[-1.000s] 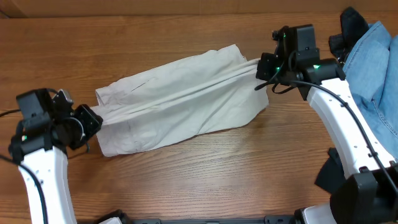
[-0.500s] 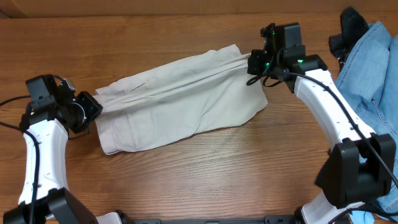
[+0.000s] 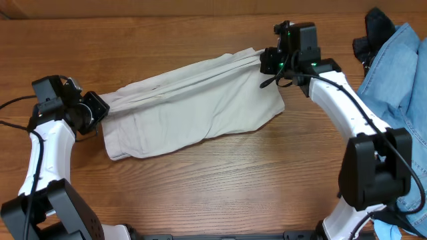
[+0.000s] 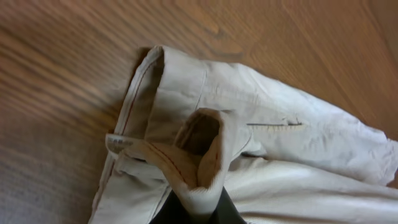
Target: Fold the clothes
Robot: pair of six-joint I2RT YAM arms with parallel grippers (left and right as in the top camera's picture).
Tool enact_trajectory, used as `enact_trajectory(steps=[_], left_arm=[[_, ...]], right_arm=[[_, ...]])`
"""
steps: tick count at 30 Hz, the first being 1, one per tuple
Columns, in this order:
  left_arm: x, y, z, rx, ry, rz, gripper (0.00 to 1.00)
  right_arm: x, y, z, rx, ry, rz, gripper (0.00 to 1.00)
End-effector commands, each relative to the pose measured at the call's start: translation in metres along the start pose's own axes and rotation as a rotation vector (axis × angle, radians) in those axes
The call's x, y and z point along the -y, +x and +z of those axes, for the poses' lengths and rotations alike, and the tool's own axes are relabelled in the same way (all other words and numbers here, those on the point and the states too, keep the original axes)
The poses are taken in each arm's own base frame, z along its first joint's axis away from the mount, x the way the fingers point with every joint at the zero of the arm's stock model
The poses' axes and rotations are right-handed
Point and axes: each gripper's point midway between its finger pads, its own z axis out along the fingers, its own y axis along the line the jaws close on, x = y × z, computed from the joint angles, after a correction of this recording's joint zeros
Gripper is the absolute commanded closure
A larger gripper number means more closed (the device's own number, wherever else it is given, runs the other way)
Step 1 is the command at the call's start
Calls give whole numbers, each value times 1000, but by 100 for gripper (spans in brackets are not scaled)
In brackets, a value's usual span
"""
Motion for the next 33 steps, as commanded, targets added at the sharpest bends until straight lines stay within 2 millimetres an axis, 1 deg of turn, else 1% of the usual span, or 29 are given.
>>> enact_trajectory(steps=[1, 2, 4, 5, 6, 7, 8, 10, 11, 12, 13, 15, 19, 21, 24, 25, 27, 29, 30, 31, 33], left_arm=[[-42, -30, -3, 126, -179, -32, 92], [-42, -33, -1, 137, -177, -29, 90], [-41, -40, 4, 160, -169, -27, 88], [-41, -43, 6, 170, -166, -24, 83], [-42, -47, 9, 181, -167, -23, 75], [-43, -49, 13, 189, -167, -23, 72], [-44, -51, 16, 193, -165, -23, 68], [-46, -51, 22, 191, -162, -52, 64], [-46, -50, 23, 186, -156, -68, 59], [-45, -49, 24, 183, -153, -68, 50], [-44, -49, 24, 182, -148, -66, 45], [-39, -50, 22, 177, -125, -45, 45], [-13, -45, 14, 128, -14, 3, 46], [-2, -42, 5, 110, 29, 20, 47], [9, -36, -10, 98, 62, 37, 49], [14, -33, -17, 94, 77, 55, 49], [22, -24, -27, 71, 105, 85, 53], [25, -13, -30, 39, 101, 127, 53], [26, -3, -29, 8, 90, 153, 52], [26, 5, -27, -21, 79, 167, 51], [25, 22, -19, -74, 58, 186, 49]], right_arm=[[39, -33, -2, 112, 155, 11, 94], [39, -33, 3, 116, 149, 9, 89], [37, -36, 13, 137, 134, 0, 72], [33, -38, 18, 150, 117, -7, 67], [31, -40, 23, 162, 102, -11, 53], [30, -41, 27, 172, 91, -14, 37], [30, -41, 31, 176, 85, -16, 36], [32, -37, 33, 161, 89, -13, 37], [33, -33, 33, 144, 94, -8, 38], [35, -28, 33, 123, 100, -4, 37], [38, -21, 33, 94, 110, 3, 37], [43, -6, 32, 31, 130, 17, 37], [51, 25, 30, -94, 161, 44, 36], [47, 36, 29, -140, 138, 40, 37], [40, 47, 28, -192, 94, 30, 37], [39, 50, 27, -203, 86, 33, 39], [38, 54, 24, -222, 82, 38, 46], [38, 57, 23, -237, 86, 52, 54], [37, 59, 22, -246, 84, 62, 54], [37, 61, 22, -255, 81, 64, 52], [41, 65, 22, -265, 102, 65, 37]])
